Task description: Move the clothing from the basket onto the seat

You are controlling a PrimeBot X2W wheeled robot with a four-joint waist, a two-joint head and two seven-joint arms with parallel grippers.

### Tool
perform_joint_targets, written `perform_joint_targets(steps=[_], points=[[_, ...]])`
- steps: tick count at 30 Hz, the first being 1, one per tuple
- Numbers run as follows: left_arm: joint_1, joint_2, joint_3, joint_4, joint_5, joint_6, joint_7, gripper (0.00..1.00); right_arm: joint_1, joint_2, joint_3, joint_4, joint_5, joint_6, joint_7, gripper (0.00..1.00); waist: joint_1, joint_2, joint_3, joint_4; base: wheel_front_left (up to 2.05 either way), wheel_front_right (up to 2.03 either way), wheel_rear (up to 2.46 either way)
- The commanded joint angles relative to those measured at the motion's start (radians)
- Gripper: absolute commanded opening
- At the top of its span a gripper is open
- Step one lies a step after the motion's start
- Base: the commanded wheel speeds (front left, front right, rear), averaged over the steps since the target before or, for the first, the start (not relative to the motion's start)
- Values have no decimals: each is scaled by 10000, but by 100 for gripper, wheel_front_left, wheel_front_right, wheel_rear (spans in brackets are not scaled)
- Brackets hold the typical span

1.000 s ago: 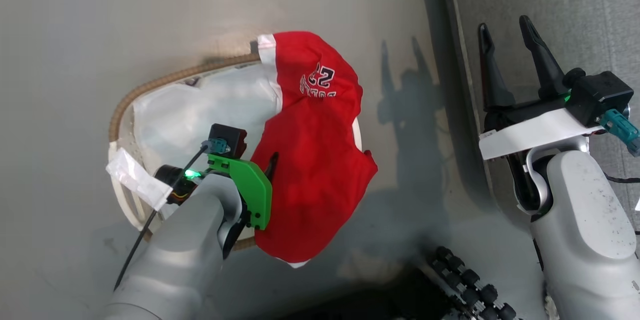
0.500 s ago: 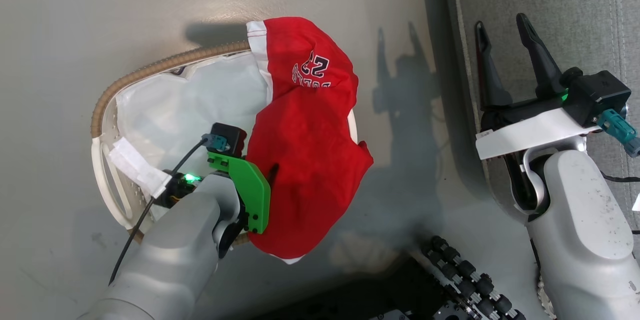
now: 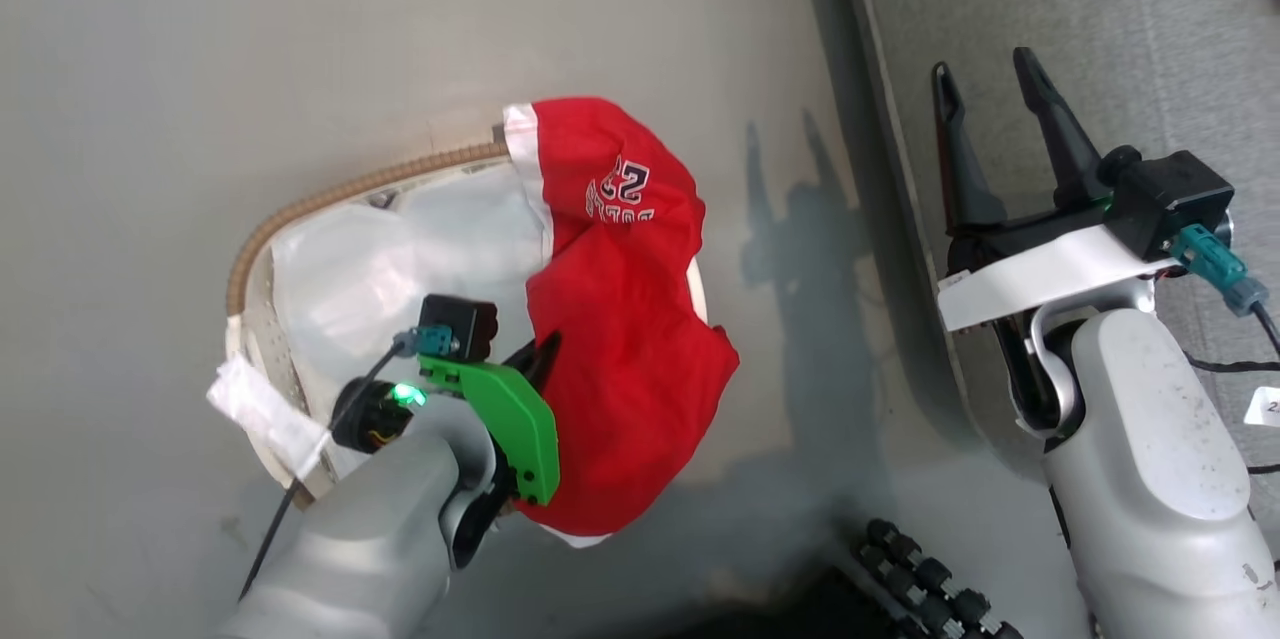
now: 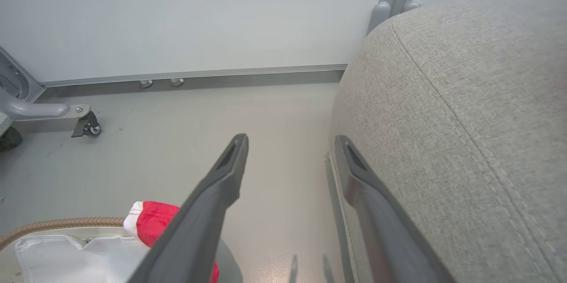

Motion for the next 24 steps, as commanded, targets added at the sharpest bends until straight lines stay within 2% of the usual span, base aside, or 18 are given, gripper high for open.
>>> perform_joint_targets(steps=[1, 7, 12, 16, 20, 24], points=[[191, 83, -56, -63, -122, -21, -311, 0, 245, -9, 68, 95, -31, -7, -47, 100, 0, 0, -1175, 151, 0, 0, 0], [469, 169, 22, -763, 64, -21, -943, 0, 792, -134, 212, 241, 14, -7, -47, 100, 0, 0, -2701, 770, 0, 0, 0], [973, 439, 1438, -2200, 1233, -21, -934, 0, 1349, -215, 409, 497, 35, -7, -47, 100, 0, 0, -3795, 1298, 0, 0, 0], [1555, 464, 2755, -3522, 2436, -21, -939, 0, 1903, -263, 494, 612, 100, -7, -47, 100, 0, 0, -4622, 1719, 0, 0, 0], [2108, 426, 3610, -4768, 3623, -22, -939, 0, 2499, -291, 706, 756, 187, -7, -47, 100, 0, 0, -5293, 2027, 0, 0, 0], [2393, 284, 4144, -5963, 4522, -22, -938, 0, 2991, -594, 1704, 721, 152, -7, -47, 100, 0, 0, -5761, 2362, 0, 0, 0]])
